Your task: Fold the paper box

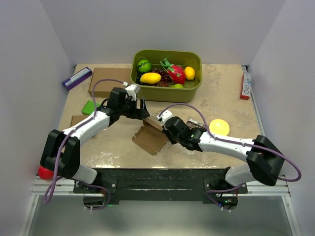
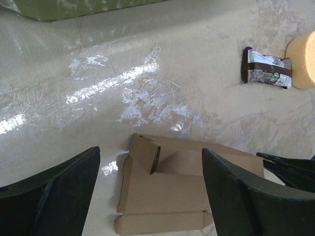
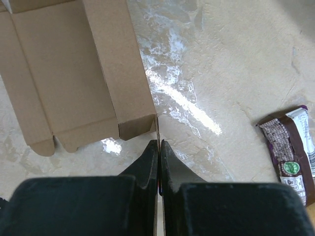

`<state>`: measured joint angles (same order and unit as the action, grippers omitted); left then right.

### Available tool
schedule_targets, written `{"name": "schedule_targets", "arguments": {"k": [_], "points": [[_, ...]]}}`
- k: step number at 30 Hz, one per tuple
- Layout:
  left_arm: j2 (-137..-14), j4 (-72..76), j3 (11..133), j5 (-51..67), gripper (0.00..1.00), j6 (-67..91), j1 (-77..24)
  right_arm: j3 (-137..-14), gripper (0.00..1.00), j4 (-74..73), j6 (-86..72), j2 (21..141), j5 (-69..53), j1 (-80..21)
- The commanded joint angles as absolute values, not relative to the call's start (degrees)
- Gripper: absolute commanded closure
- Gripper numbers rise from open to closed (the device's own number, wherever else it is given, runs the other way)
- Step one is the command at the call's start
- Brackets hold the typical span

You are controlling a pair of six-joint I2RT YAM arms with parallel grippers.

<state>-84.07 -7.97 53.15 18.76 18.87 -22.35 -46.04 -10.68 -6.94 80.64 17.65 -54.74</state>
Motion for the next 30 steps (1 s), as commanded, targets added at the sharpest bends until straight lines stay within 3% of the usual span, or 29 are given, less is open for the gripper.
{"name": "schedule_targets", "arguments": {"k": [1,14,30], "points": [[-84.9,-3.9,53.1,20.0,0.14,18.2,-21.6,-46.6,1.0,-9.3,-4.5,78.1,18.1,-54.8],[-87.4,-2.6,51.9,22.8,0.39,18.3,-21.5,-46.8,1.0,-11.1,-5.6,79.5,17.3,-54.8],[-89.2,-2.6,51.9,25.3,0.44,17.8,-21.5,-48.3,1.0,-11.6,-6.6,82.3,13.7,-52.6]]}}
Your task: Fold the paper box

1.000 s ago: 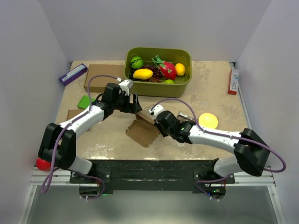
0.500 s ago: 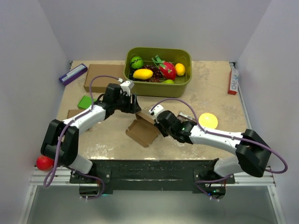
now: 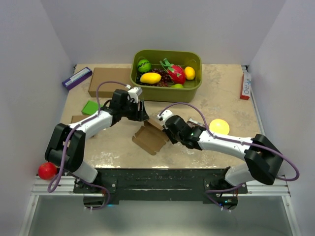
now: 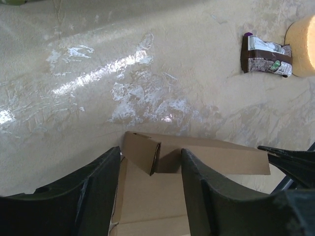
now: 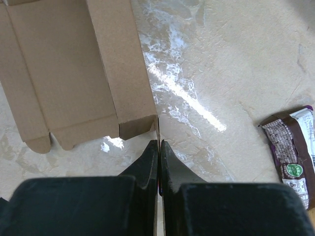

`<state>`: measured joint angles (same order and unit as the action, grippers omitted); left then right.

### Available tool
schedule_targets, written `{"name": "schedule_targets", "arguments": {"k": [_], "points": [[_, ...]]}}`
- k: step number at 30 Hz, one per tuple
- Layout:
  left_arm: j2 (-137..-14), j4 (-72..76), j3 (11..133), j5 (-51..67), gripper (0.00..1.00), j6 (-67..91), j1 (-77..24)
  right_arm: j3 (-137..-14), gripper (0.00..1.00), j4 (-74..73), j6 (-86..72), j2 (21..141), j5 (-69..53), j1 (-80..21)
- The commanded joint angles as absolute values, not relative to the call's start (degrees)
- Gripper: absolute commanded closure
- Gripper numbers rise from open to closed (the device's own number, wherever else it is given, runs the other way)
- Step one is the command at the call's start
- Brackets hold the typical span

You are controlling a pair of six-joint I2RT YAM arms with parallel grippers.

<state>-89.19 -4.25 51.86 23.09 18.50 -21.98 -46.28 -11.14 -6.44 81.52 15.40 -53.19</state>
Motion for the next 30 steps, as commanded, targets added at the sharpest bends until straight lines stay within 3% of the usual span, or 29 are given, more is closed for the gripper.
{"name": "schedule_targets", "arguments": {"k": [1,21,30], "points": [[-89.4,-2.3,51.9,25.6,0.45,18.1,-21.5,-48.3,1.0,-11.6,-6.7,82.4,13.5,-52.6],[-91.9,-1.5,51.2,26.1,0.79,18.6,-21.5,-48.3,1.0,-11.1,-7.6,83.2,12.2,-52.5],[-94.0,-4.5,51.4,22.8,0.86,18.7,-21.4,-48.2,1.0,-10.9,-7.6,83.1,12.1,-52.4]]}}
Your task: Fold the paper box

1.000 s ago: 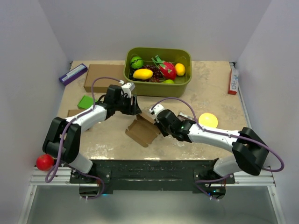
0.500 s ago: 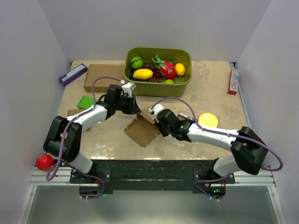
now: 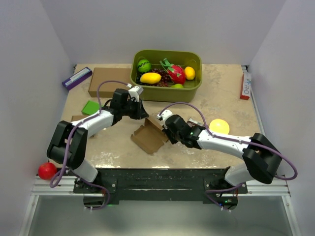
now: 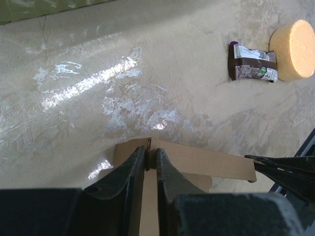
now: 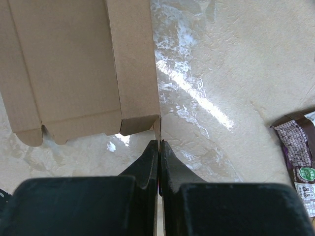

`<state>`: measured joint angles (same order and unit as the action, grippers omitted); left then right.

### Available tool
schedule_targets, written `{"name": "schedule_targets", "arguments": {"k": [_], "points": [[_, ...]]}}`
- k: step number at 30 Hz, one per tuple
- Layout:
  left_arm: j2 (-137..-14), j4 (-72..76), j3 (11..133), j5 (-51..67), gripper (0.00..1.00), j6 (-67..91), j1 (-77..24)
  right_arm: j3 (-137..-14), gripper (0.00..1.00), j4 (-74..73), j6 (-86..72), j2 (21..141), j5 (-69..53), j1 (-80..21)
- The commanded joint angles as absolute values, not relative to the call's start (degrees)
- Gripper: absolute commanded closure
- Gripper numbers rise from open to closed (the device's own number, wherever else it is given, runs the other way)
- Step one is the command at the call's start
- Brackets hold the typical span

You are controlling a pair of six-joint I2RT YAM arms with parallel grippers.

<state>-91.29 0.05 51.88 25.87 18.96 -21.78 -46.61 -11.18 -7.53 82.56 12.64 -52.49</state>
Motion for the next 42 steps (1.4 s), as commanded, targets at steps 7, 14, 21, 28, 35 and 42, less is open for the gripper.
{"name": "schedule_targets", "arguments": {"k": [7,14,21,28,35,42], "points": [[-95.4,-8.1,51.4,18.8,0.89,18.1,-21.8,-48.0,1.0,-11.0,-7.7,82.8,12.6,-52.5],[-94.7,-9.3,48.8,17.2,0.92,18.2,-22.1,-49.0,1.0,-12.0,-9.6,81.7,16.6,-52.4],[-91.8,-7.5,44.4,16.3,0.95,21.4,-22.9,-49.9,1.0,-12.0,-9.1,82.2,19.2,-52.5],[-92.4,-7.0,42.3,17.8,0.95,22.5,-24.9,-50.2,1.0,-11.7,-9.1,82.3,20.0,-52.4],[-92.5,-7.6,42.7,15.8,0.96,22.8,-25.8,-51.2,0.77,-13.6,-13.1,80.7,24.0,-52.3],[-90.8,-8.0,43.8,13.4,0.97,23.0,-25.8,-54.9,0.28,-22.0,-20.1,74.1,25.3,-52.2]]}}
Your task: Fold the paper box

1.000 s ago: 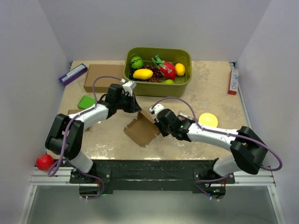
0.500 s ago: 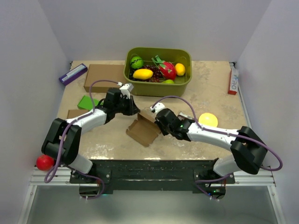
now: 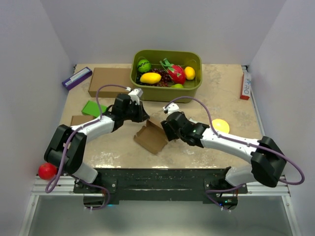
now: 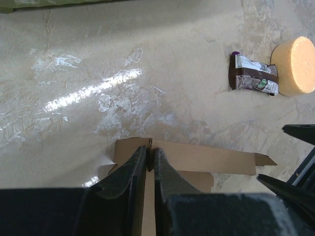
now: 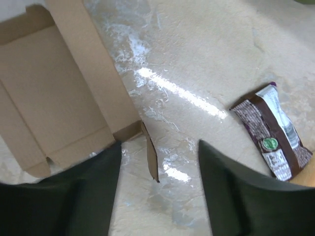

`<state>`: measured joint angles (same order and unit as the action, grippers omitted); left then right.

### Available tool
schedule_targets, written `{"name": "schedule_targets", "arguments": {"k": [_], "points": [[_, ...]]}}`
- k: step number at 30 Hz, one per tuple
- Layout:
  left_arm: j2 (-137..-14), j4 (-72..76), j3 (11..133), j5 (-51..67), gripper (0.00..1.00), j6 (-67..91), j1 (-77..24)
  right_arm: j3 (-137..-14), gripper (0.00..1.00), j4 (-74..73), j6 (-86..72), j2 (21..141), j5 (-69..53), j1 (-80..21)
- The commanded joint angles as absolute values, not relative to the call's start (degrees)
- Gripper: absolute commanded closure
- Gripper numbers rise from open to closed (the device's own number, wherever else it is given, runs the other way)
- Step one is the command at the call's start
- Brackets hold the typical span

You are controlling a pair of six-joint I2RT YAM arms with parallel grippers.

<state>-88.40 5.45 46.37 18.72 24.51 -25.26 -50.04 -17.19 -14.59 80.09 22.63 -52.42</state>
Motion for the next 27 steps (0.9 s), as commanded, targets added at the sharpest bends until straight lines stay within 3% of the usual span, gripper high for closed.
{"name": "schedule_targets", "arguments": {"k": [1,6,11,14,27], "points": [[-90.5,-7.8,43.8,13.3,0.97,23.0,-25.8,-55.5,0.26,-24.9,-21.3,73.0,25.3,-52.2],[-89.0,-7.8,44.2,12.4,0.98,22.9,-25.8,-55.3,0.25,-26.8,-37.0,66.9,18.1,-52.2],[-88.5,-7.7,44.2,13.0,0.98,22.8,-25.8,-43.0,0.32,-5.6,-57.4,60.4,6.3,-52.2],[-88.3,-7.6,44.3,13.4,0.98,22.8,-25.8,-37.2,0.37,1.3,-63.0,62.0,7.3,-52.2],[-88.2,-7.3,44.7,14.7,0.99,22.7,-25.8,-36.3,0.5,3.7,-66.0,68.8,17.7,-52.2]]}}
